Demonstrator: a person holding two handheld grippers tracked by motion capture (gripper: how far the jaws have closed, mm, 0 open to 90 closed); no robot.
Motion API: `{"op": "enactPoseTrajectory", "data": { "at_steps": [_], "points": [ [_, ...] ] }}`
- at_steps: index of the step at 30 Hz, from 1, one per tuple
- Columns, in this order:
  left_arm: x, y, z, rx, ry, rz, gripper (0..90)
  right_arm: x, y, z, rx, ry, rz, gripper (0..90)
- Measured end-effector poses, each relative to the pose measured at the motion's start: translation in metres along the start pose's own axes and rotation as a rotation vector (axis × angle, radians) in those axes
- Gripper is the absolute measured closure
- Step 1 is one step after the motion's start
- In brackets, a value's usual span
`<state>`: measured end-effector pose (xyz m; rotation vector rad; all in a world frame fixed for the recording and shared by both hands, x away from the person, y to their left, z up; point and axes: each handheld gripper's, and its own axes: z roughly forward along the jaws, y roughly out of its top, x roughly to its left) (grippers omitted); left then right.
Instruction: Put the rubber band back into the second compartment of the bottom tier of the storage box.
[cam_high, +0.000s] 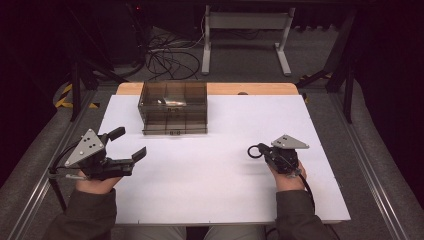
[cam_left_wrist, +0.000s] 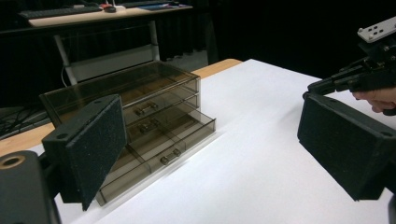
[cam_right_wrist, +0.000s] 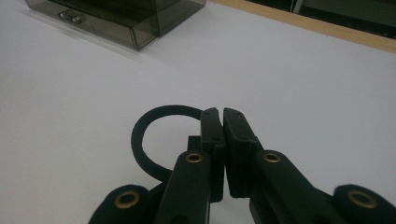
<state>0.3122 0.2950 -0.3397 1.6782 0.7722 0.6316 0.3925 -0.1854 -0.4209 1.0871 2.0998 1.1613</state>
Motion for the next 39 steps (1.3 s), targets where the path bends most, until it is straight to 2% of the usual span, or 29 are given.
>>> {"op": "enactPoseTrajectory", "data": {
  "at_steps": [12,27,34,39],
  "points": [
    [0.002,-0.001,0.002,0.002,0.000,-0.002,8.8,0.008,0.017,0.014,-0.021,0.024,-0.035,87.9],
    [0.003,-0.002,0.002,0.001,0.001,-0.007,8.8,0.027,0.038,0.039,-0.035,0.057,-0.090,87.8],
    [0.005,-0.004,0.003,0.006,0.000,-0.013,8.9,0.037,0.047,0.052,-0.048,0.078,-0.098,87.8],
    [0.005,-0.004,0.003,0.003,-0.001,-0.016,9.0,0.039,0.049,0.056,-0.051,0.086,-0.095,87.8]
  ]
}}
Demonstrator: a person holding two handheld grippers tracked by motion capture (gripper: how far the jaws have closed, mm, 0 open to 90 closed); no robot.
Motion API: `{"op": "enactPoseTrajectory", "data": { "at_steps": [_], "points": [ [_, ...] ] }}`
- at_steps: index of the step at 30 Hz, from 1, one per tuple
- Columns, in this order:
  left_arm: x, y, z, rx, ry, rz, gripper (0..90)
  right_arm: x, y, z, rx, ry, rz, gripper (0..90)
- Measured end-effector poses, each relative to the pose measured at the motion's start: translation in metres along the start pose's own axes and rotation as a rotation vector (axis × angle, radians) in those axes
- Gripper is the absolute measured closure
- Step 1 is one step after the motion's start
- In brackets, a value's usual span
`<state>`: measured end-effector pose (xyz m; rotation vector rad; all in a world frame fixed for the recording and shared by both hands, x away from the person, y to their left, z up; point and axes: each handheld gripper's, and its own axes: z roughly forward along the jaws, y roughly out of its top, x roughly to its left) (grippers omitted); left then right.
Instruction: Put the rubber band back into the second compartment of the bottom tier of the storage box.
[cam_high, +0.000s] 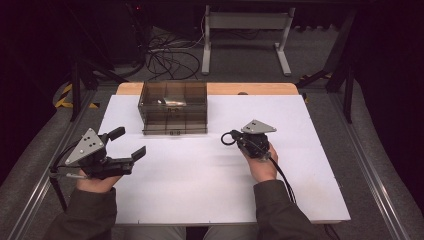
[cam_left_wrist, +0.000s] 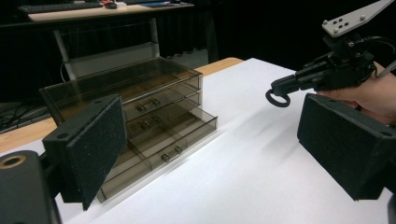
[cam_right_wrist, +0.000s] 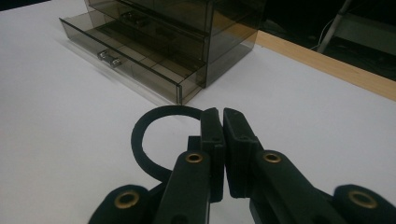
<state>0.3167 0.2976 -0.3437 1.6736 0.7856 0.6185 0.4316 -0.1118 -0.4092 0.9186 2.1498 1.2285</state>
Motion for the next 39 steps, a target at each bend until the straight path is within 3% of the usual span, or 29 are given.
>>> {"op": "enactPoseTrajectory", "data": {
  "at_steps": [10,26,39],
  "points": [
    [0.001,0.001,-0.003,-0.005,0.001,0.007,9.0,0.011,0.012,0.011,-0.008,0.026,-0.017,87.7],
    [0.001,0.003,-0.005,-0.016,-0.005,0.006,9.4,0.023,0.028,0.026,-0.033,0.055,-0.007,87.7],
    [0.002,0.004,-0.007,-0.025,-0.009,0.004,10.5,0.038,0.048,0.043,-0.037,0.085,-0.034,87.7]
  ]
}}
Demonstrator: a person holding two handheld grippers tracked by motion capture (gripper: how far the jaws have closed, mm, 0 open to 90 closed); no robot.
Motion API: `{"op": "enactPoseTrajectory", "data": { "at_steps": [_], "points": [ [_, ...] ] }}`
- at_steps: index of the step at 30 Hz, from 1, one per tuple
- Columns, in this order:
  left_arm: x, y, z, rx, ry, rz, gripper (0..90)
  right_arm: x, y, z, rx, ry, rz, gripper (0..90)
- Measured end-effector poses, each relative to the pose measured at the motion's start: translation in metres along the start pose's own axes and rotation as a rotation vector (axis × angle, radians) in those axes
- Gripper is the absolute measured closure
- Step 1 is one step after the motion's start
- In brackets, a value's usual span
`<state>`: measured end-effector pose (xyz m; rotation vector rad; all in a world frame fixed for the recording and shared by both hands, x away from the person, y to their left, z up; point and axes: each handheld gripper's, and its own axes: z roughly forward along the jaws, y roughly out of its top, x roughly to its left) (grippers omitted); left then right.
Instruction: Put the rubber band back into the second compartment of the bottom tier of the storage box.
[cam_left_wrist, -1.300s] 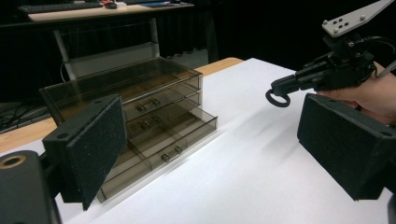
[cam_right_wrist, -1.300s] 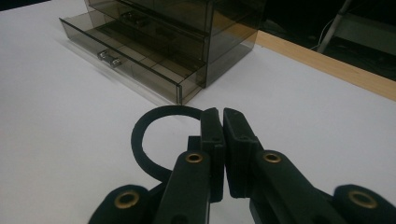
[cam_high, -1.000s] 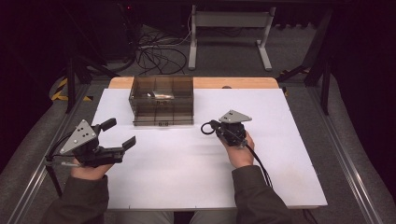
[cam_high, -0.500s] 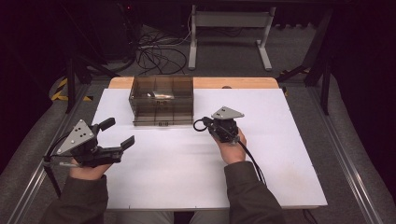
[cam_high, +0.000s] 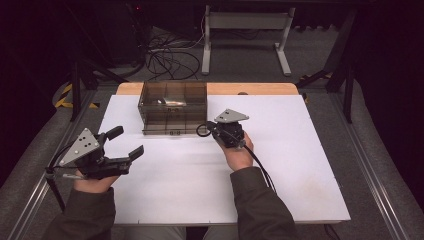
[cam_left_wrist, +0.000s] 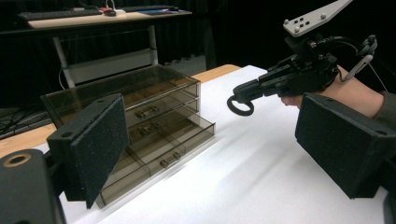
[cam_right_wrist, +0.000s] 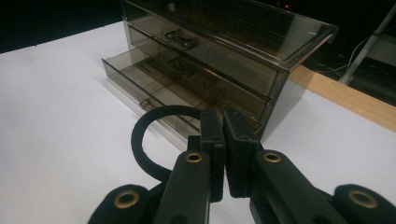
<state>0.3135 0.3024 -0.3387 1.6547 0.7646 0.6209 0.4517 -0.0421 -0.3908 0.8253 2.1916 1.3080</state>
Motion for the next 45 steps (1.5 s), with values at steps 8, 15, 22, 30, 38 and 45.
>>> {"op": "enactPoseTrajectory", "data": {
  "at_steps": [8,15,22,30,38,45],
  "points": [
    [0.001,0.001,-0.001,0.001,-0.005,0.002,10.5,0.006,0.007,0.012,0.004,0.016,-0.005,87.7],
    [0.002,0.001,-0.002,-0.001,-0.009,-0.002,10.5,0.011,0.013,0.023,0.001,0.036,-0.001,87.7],
    [0.002,0.001,-0.002,-0.001,-0.008,-0.011,10.1,0.018,0.020,0.034,-0.002,0.053,-0.007,87.7],
    [0.005,0.002,-0.006,-0.011,0.004,-0.026,8.5,0.024,0.025,0.046,0.002,0.069,-0.009,87.7],
    [0.006,0.002,-0.005,-0.001,-0.005,-0.022,7.6,0.025,0.022,0.057,0.002,0.080,0.019,87.7],
    [0.007,0.001,-0.005,-0.003,-0.004,-0.027,6.9,0.028,0.025,0.067,0.008,0.082,0.021,87.7]
  ]
}}
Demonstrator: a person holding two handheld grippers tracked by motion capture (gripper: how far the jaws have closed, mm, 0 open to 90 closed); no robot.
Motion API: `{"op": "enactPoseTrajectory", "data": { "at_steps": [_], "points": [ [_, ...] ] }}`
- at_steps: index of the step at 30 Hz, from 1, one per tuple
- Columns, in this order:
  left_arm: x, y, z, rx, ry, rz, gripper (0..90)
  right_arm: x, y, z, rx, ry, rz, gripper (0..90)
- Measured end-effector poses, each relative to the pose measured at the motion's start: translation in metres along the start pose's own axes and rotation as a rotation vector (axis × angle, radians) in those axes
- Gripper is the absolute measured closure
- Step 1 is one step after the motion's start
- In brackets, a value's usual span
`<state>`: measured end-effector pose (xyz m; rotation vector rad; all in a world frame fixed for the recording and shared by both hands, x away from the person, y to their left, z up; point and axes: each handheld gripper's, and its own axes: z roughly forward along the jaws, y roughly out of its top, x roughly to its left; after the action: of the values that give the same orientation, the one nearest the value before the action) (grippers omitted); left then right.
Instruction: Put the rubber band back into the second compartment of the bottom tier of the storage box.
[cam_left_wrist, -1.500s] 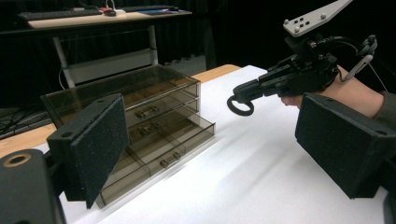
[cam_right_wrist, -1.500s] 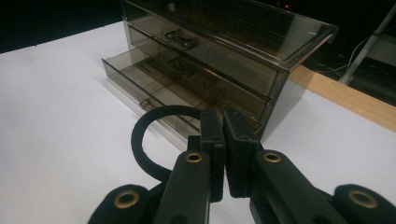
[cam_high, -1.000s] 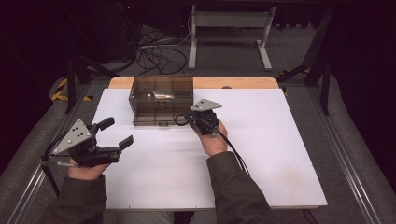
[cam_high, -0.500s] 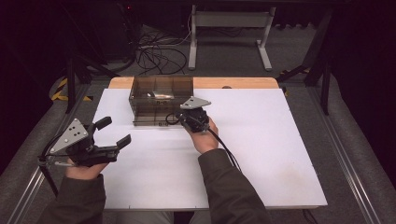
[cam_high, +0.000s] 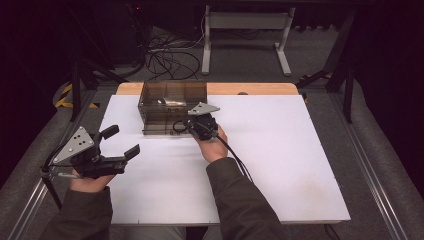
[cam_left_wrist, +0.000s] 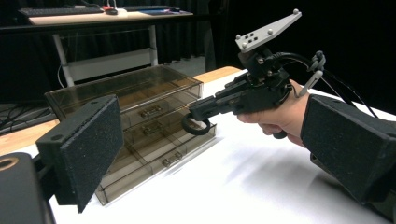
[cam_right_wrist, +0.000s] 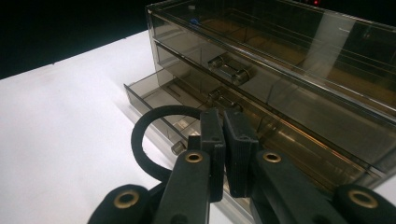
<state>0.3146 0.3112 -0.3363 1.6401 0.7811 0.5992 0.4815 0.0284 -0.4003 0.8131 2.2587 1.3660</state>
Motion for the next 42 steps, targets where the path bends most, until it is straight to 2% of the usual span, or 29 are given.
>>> {"op": "enactPoseTrajectory", "data": {
  "at_steps": [20,27,36,42],
  "points": [
    [0.003,0.000,-0.003,-0.004,0.001,-0.013,6.8,0.004,0.000,0.027,0.019,-0.009,0.007,87.6],
    [0.004,0.000,-0.005,-0.009,0.003,-0.020,6.8,0.008,0.000,0.033,0.030,-0.021,-0.006,87.6],
    [0.005,0.000,-0.006,-0.009,0.021,-0.003,7.0,0.012,0.003,0.041,0.035,-0.031,-0.007,87.5],
    [0.005,0.000,-0.006,-0.011,0.028,-0.004,7.2,0.010,-0.002,0.048,0.061,-0.038,0.004,87.5]
  ]
}}
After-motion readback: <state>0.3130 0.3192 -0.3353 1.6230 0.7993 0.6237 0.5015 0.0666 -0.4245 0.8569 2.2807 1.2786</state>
